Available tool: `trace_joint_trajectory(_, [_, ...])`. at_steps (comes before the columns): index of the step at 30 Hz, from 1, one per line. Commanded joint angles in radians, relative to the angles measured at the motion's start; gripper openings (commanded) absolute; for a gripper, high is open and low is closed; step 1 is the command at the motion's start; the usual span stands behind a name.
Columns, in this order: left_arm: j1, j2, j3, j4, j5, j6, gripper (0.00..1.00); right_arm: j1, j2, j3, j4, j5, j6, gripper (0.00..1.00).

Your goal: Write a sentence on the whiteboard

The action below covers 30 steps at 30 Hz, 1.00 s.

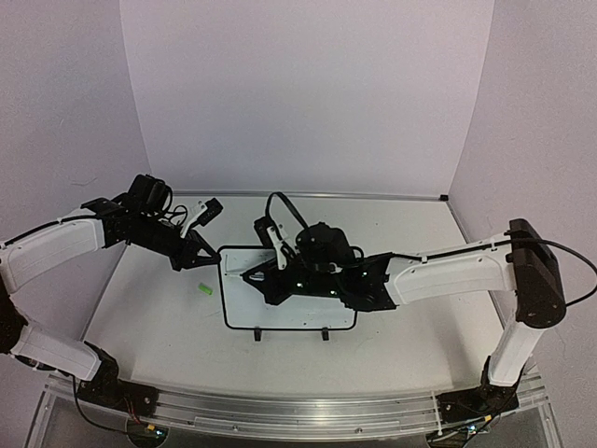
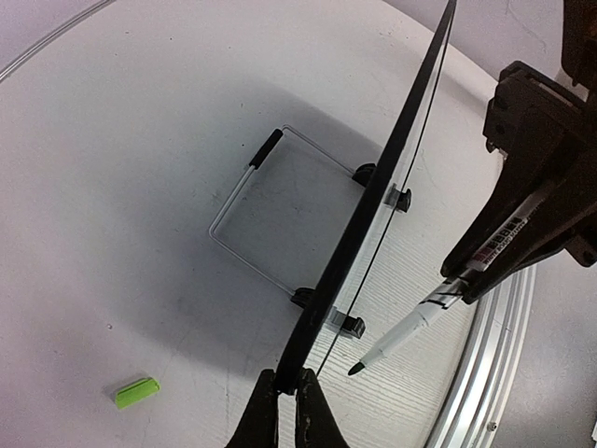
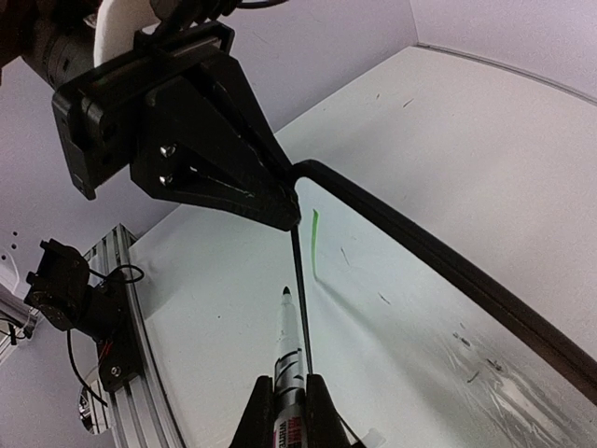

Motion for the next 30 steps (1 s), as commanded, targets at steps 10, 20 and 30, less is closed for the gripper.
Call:
trace_joint_trajectory(10, [-0.003, -0.012, 0.009, -0.005, -0.056, 0.022, 0.0, -0.003, -0.012, 0.033, 0.051, 0.089, -0.022, 0.0])
trace_joint_trajectory(20, [-0.005, -0.01, 0.009, -0.005, -0.056, 0.021, 0.0, -0.004, 0.006, 0.048, 0.051, 0.105, -0.023, 0.0])
trace_joint_trajectory(30, [-0.005, -0.011, 0.01, -0.007, -0.058, 0.02, 0.0, -0.003, 0.009, 0.047, 0.042, 0.143, -0.007, 0.0])
